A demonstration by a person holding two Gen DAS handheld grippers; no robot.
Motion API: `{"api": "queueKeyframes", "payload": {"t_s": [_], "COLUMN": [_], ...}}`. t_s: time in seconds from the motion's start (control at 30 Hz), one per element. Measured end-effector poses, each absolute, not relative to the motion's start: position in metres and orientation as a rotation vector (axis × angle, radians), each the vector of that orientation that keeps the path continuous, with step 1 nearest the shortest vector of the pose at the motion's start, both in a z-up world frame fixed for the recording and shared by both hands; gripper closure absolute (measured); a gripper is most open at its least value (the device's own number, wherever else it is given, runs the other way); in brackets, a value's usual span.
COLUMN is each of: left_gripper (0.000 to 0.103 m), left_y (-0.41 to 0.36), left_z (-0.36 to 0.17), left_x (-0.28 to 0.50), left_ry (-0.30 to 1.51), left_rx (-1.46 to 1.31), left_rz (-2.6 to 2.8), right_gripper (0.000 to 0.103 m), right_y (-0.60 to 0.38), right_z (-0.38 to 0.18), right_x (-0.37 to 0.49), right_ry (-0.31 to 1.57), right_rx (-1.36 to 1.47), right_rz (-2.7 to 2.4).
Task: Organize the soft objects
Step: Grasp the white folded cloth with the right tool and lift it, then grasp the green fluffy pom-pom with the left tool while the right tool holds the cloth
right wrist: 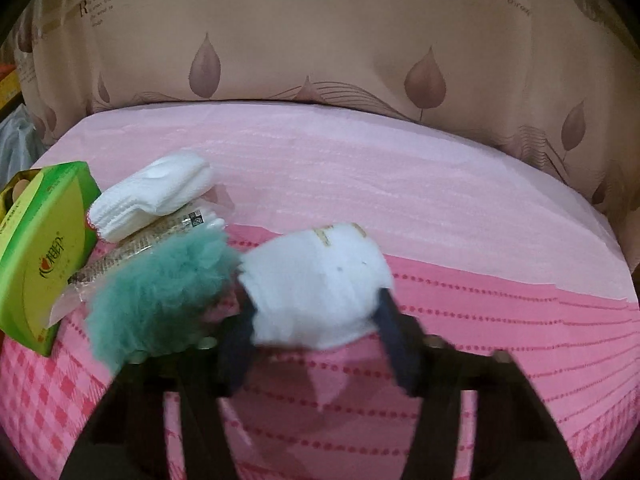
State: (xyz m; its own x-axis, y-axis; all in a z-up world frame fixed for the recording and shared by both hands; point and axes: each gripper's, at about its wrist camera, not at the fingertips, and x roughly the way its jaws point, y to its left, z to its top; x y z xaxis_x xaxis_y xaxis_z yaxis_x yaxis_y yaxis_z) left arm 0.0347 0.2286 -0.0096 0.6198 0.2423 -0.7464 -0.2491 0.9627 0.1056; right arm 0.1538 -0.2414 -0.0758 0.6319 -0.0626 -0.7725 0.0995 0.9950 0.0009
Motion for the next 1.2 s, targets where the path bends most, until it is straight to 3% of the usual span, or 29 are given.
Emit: {"api": "queueKeyframes", "payload": {"t_s": [0.07, 0.13, 0.23, 0.9, 1.2], "left_gripper": [0.067, 0.067, 0.067, 0.067, 0.067], "left_y": [0.223, 0.215, 0.202, -0.021, -0.081], "left_z": [-0.009, -0.006, -0.001, -0.022, -0.049], "left_x": [0.034, 0.032, 0.027, 0.026, 0.056], "left_ry": [0.857, 0.847, 0.834, 0.972, 1.084], "left_rx": [0.008, 0.028, 0.040, 0.092, 0.080], "left_rz": [0.276, 0.262, 0.233, -0.342, -0.444], "right_gripper": [0.077, 0.087, 0.090, 0.091, 0.090], "right_y": [-0.246, -0.253, -0.264, -0.282, -0.285], "right_z": [-0.075, -0.074, -0.074, -0.072, -0.076], "right_x": [0.149, 0.144, 0.133, 0.064, 0.066], "right_ry": [0.877, 0.873, 0.869, 0.850, 0.861], "right_rx": [0.037, 0.049, 0.086, 0.137, 0.165], "right_rz": [-0.100, -0.100, -0.080, -0.006, 0.015]}}
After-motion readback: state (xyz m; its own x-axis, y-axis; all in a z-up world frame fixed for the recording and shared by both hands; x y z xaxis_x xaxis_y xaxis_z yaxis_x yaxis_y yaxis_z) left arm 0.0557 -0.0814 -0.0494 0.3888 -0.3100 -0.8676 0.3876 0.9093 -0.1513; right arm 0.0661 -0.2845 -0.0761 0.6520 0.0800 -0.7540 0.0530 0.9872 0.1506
